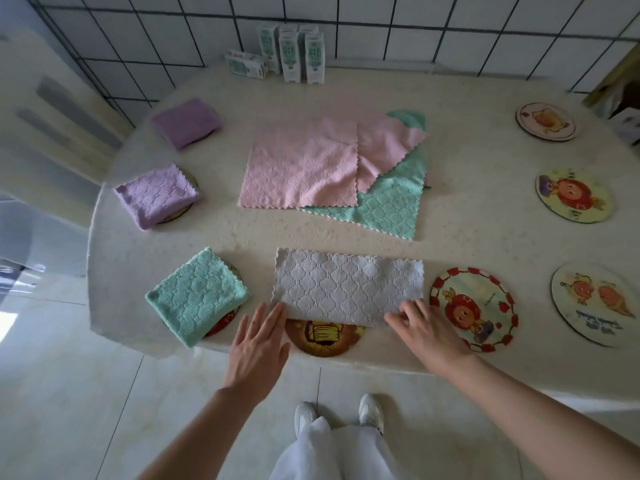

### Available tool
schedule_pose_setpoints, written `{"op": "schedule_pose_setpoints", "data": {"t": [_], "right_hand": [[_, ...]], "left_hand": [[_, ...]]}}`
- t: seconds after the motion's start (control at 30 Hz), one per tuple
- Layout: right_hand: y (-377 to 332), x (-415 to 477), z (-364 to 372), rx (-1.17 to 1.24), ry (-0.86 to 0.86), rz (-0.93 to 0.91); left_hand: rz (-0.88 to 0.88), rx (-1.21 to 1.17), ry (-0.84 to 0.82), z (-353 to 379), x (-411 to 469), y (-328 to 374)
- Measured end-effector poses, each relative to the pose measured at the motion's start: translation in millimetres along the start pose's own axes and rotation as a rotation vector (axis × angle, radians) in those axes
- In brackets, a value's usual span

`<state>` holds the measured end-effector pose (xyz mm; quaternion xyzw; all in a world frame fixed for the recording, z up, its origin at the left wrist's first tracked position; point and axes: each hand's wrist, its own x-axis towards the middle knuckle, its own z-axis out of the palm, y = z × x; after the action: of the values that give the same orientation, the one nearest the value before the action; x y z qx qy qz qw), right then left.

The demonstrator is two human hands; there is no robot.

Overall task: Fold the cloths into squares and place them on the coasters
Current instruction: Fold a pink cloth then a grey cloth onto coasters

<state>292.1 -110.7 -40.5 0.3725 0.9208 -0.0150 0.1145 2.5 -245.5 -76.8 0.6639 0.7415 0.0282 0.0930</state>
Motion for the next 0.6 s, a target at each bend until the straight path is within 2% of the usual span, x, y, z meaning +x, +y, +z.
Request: {"op": "schedule_pose_setpoints", "data": {"t": [0.13, 0.27, 0.4, 0.5, 0.6], "right_hand": [[10, 5, -1, 0.049, 0.036, -0.045], [15, 0, -11, 0.218, 0.127, -0.130], [10, -20, -29, 0.428, 0.189, -0.216], [12, -30, -35, 0.564, 0.171, -0.247], [21, -31, -44, 0.698, 0.082, -0.288]], "left_hand": [[-0.090, 0.013, 0.070, 0, 2, 23], [0.146, -0.006, 0.120, 0, 12, 79], [0.113, -0.155, 0.122, 0, 27, 134], [0.058, -0.227, 0.157, 1, 35, 154], [0.069, -0.224, 0.202, 2, 34, 161]]}}
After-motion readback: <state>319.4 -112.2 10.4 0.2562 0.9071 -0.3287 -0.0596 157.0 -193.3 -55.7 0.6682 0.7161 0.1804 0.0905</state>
